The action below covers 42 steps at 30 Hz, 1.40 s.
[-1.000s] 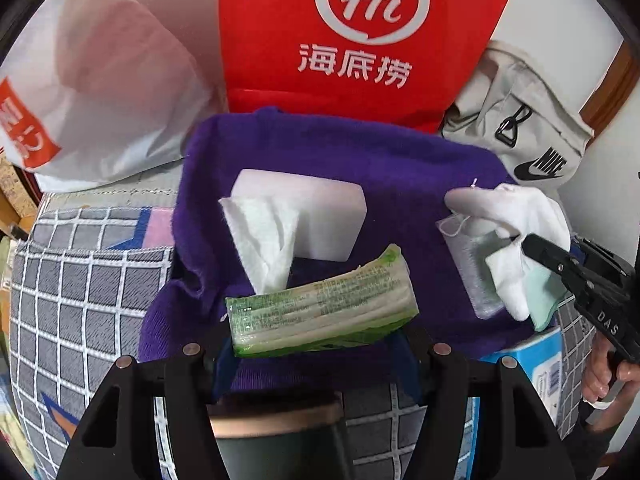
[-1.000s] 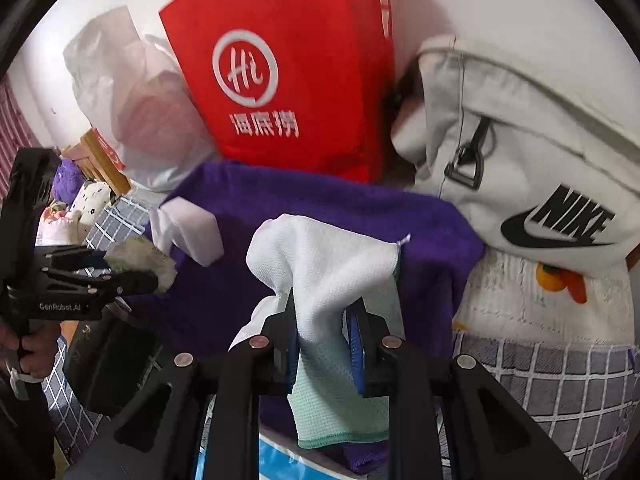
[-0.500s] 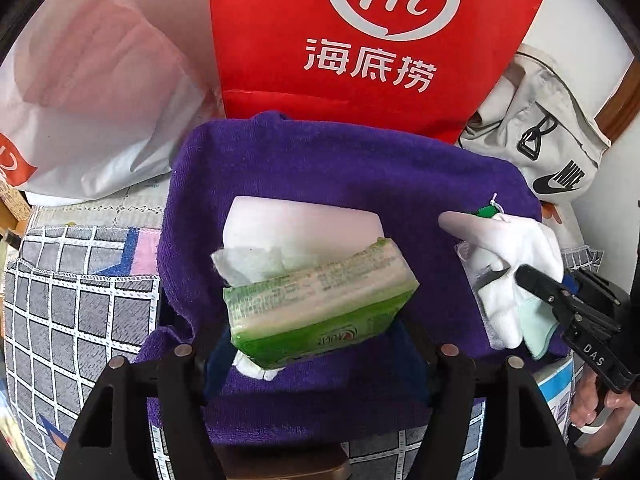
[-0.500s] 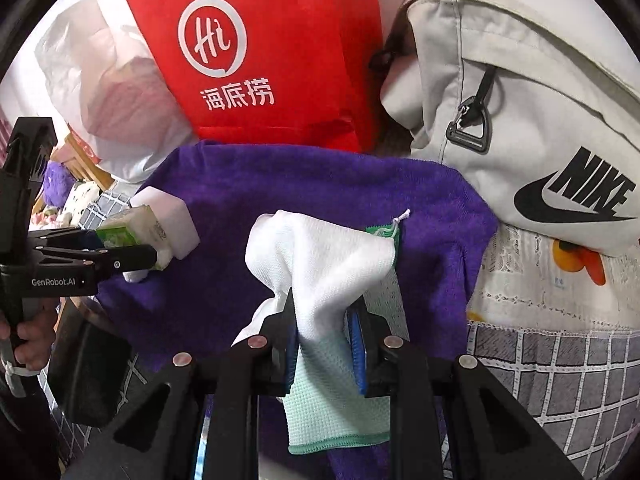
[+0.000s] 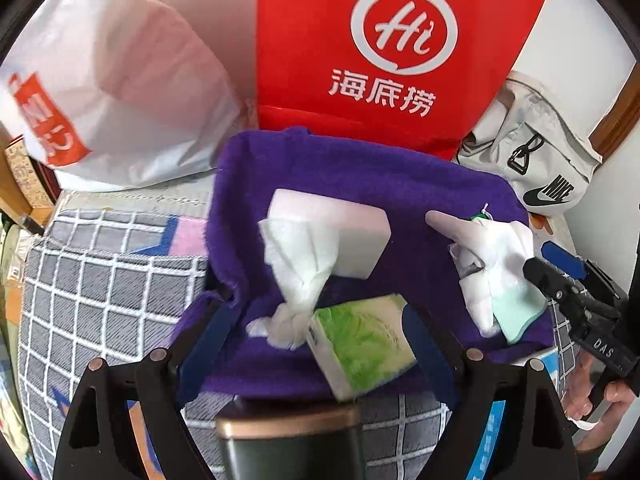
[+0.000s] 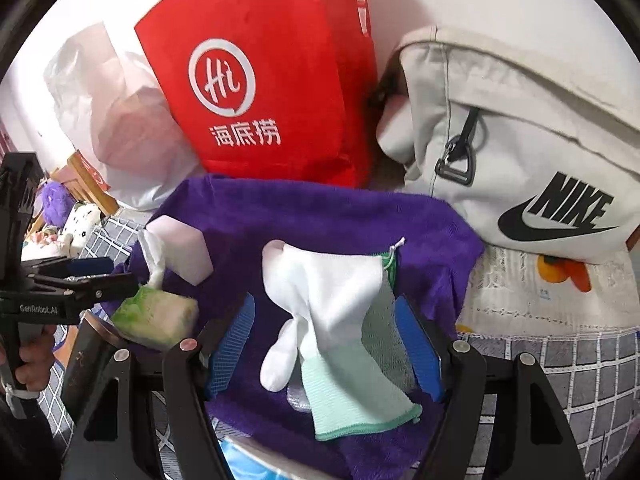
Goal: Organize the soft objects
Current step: 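Lower the sock and tissue pack onto the towel and open both tools, then reach the right tool to a black watch strap and close on it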
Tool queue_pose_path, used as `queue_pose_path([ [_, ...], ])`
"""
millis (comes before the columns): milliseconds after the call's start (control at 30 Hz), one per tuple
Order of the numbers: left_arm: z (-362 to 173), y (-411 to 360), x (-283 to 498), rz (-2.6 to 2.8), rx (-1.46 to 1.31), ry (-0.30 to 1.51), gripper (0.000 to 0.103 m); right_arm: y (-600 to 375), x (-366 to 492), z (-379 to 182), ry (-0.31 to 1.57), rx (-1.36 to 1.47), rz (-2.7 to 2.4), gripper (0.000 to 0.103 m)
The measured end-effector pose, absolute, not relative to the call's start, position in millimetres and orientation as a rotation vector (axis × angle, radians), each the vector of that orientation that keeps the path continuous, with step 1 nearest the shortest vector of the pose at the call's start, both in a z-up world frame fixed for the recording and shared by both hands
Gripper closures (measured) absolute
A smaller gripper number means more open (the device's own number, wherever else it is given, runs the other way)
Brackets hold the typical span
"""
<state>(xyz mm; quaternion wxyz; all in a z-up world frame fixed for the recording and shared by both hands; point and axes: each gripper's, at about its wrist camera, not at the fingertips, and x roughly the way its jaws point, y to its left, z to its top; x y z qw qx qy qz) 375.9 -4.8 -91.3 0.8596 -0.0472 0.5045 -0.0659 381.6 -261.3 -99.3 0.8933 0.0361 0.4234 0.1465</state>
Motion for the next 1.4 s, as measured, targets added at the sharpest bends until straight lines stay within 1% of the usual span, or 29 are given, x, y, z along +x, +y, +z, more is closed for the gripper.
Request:
queue_pose_path([
  [167,-79,3,354,-0.122,-0.112,1.016,0.016,-256,368,-81,0.867,0.091,0.310,0.031],
  [400,-60,9,310,-0.126,-0.106,0.941,0.017,-249,321,-58,0.821,0.060,0.296,0.031],
  [633,-47,12,265,-0.115,-0.103,0.920,0.017,-242,264,-47,0.812,0.013,0.275,0.031],
  [900,-44,16,214,-0.113,-0.109,0.877,0.017,-245,202,-41,0.808,0.052,0.263,0.031],
  [1067,-56,15,183,-0.147,-0.119,0.886,0.017,-245,167,-45,0.800,0.054,0.257,0.031],
  [1333,-82,18,145,-0.150,-0.167,0.911,0.017,-228,117,-77,0.844,0.037,0.317,0.031],
  [1367,-85,19,142,-0.148,-0.179,0.913,0.017,-223,113,-82,0.851,0.025,0.325,0.032],
  [1400,-88,20,139,-0.150,-0.185,0.914,0.017,-217,108,-88,0.859,0.012,0.339,0.036],
])
